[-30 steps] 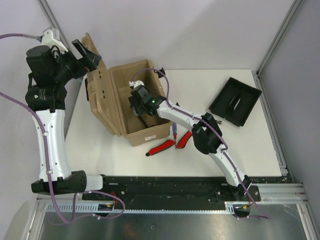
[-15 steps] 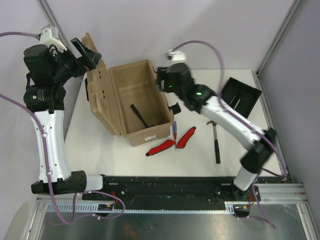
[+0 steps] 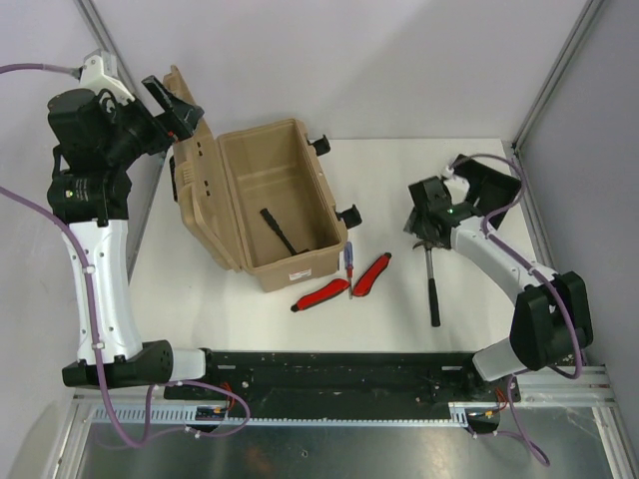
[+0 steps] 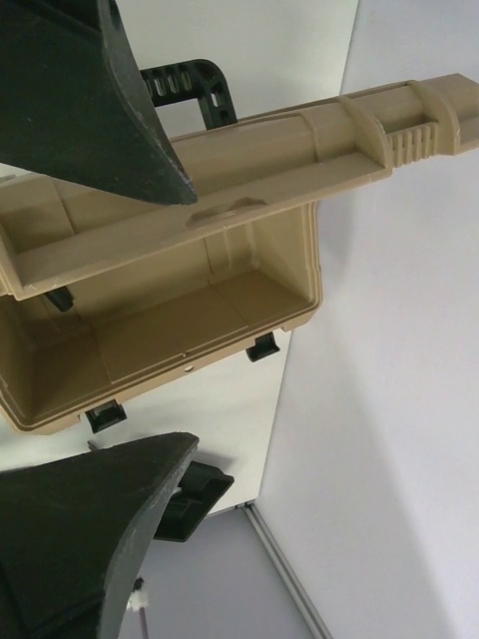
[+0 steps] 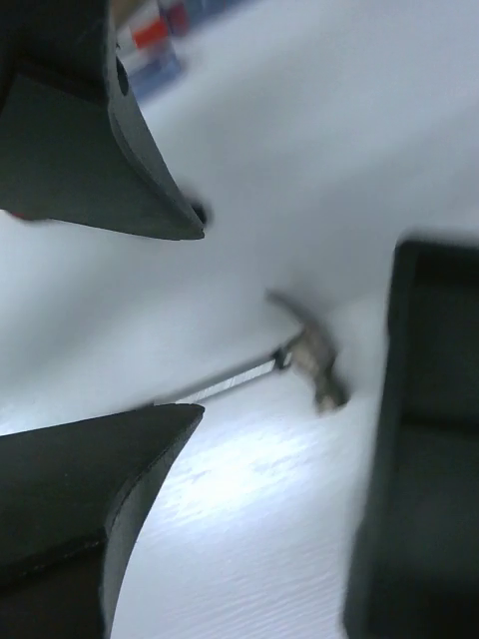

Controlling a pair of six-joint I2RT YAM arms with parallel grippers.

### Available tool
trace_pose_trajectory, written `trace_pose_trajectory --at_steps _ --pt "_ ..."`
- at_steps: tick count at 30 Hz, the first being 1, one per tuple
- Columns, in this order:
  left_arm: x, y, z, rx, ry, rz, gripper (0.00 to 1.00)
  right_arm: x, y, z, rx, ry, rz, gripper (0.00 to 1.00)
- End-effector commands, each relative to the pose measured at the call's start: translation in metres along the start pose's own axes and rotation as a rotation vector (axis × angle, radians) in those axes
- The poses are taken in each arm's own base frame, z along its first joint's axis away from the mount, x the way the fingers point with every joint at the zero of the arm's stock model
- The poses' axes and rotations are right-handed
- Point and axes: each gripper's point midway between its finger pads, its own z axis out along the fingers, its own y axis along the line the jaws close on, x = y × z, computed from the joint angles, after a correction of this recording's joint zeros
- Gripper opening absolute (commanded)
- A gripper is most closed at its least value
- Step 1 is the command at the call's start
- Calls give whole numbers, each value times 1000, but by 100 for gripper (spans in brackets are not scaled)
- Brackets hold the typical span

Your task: Pack the tool kit

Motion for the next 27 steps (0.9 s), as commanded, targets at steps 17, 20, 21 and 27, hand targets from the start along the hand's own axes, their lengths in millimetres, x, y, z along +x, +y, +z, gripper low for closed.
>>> trace_pose_trajectory --at_steps 17,20,21,27 --pt "-8 -14 -3 55 -21 34 99 151 -86 31 108 402 84 61" --pt "-7 -13 -1 54 -16 33 99 161 -87 29 110 437 69 56" --pt "-6 -13 0 56 -12 31 99 164 -87 28 111 442 63 55" --pt "-7 -15 5 69 -5 27 99 178 -87 23 143 466 28 26"
